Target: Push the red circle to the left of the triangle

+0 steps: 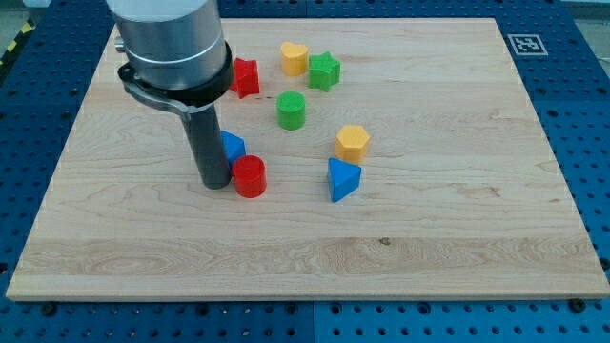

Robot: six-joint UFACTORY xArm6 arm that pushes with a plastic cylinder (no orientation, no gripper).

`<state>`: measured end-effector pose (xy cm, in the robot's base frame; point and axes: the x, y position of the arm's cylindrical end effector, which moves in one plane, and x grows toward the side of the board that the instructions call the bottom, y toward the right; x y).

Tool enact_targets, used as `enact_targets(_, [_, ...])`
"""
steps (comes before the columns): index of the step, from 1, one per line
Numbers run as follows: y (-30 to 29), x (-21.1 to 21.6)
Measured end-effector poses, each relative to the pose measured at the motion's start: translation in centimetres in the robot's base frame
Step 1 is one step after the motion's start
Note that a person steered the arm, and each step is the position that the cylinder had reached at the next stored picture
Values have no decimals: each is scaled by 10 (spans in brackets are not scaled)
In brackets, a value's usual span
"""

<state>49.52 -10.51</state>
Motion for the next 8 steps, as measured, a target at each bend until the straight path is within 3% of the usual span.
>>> enact_targets(8, [51, 2])
